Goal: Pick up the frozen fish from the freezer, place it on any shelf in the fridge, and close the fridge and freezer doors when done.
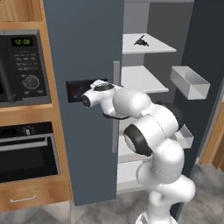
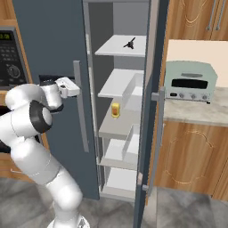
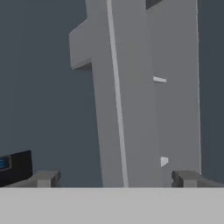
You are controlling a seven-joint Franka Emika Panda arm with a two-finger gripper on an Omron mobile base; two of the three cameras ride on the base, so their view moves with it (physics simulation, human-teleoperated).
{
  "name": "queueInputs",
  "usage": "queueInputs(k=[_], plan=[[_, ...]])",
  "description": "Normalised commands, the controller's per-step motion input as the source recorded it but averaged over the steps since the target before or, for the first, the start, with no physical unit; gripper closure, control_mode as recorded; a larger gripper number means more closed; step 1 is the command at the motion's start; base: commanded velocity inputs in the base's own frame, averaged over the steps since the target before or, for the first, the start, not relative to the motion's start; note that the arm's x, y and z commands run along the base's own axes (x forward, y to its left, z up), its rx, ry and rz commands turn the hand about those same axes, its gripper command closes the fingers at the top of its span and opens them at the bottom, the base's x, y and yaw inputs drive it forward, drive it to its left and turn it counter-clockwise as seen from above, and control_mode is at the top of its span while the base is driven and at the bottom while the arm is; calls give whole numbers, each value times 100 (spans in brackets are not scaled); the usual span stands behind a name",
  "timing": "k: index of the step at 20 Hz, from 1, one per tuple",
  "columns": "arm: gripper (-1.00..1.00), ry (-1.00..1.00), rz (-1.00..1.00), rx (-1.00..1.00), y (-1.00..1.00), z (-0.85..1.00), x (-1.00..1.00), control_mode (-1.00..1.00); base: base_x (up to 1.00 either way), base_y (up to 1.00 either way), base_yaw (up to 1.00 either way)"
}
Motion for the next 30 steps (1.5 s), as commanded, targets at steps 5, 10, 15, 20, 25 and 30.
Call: queueInputs(k=[5, 10, 15, 20, 25, 30], plan=[[-100, 0, 0, 0, -3, 0, 32, -100, 0, 0, 0], [-100, 0, 1, 1, 0, 36, -51, -100, 0, 0, 0], [-100, 0, 1, 0, 1, 68, -26, -100, 0, 0, 0], [-100, 0, 3, 2, 1, 63, -85, -100, 0, 0, 0], [-100, 2, 6, 5, 3, 45, -100, -100, 0, 0, 0], [-100, 10, 8, 12, -36, 24, -100, -100, 0, 0, 0]])
